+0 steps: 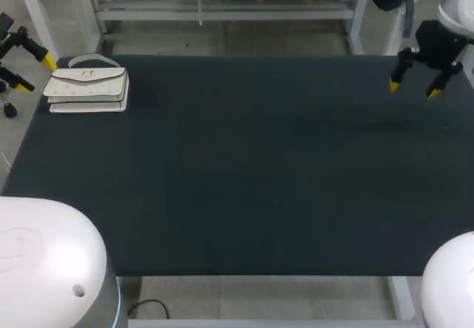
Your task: Pick up the bag, open it, inspect its contents, close it, and place it on the opposite side
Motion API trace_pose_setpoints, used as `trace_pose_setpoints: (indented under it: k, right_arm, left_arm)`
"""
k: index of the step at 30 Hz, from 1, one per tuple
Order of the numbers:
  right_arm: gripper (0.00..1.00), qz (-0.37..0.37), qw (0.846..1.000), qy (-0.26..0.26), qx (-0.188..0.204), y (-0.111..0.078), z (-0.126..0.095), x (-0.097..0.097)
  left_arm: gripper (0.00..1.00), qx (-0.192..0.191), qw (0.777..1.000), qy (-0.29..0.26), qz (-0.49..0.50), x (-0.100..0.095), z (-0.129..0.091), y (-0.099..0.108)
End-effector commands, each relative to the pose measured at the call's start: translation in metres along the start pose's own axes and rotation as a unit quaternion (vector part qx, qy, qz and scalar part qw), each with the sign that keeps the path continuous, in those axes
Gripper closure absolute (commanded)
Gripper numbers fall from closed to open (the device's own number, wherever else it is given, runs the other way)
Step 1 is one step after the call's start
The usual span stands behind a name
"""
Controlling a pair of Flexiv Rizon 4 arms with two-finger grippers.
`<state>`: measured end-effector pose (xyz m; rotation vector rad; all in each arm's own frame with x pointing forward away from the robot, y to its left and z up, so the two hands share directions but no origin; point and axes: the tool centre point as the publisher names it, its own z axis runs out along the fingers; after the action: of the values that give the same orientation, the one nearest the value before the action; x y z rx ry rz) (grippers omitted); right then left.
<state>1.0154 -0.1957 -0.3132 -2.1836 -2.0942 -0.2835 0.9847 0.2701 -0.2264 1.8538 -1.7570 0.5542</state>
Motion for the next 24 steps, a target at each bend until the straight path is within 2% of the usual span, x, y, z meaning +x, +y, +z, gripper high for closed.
trace_pose_setpoints:
  k: [1, 9, 24]
  right_arm:
    - [0.0, 0.0, 1.0, -0.001, 0.001, 0.0, -0.001, 0.0]
    - [0.0, 0.0, 1.0, -0.001, 0.001, 0.0, -0.001, 0.0]
    - [0.0, 0.0, 1.0, -0.001, 0.001, 0.0, -0.001, 0.0]
  left_arm:
    - [0.0, 0.197, 0.951, -0.238, -0.002, 0.011, 0.005, 0.022]
    - [0.0, 0.191, 0.95, -0.246, 0.009, 0.012, 0.014, 0.023]
    - [0.0, 0.189, 0.955, -0.228, 0.036, 0.011, 0.017, 0.017]
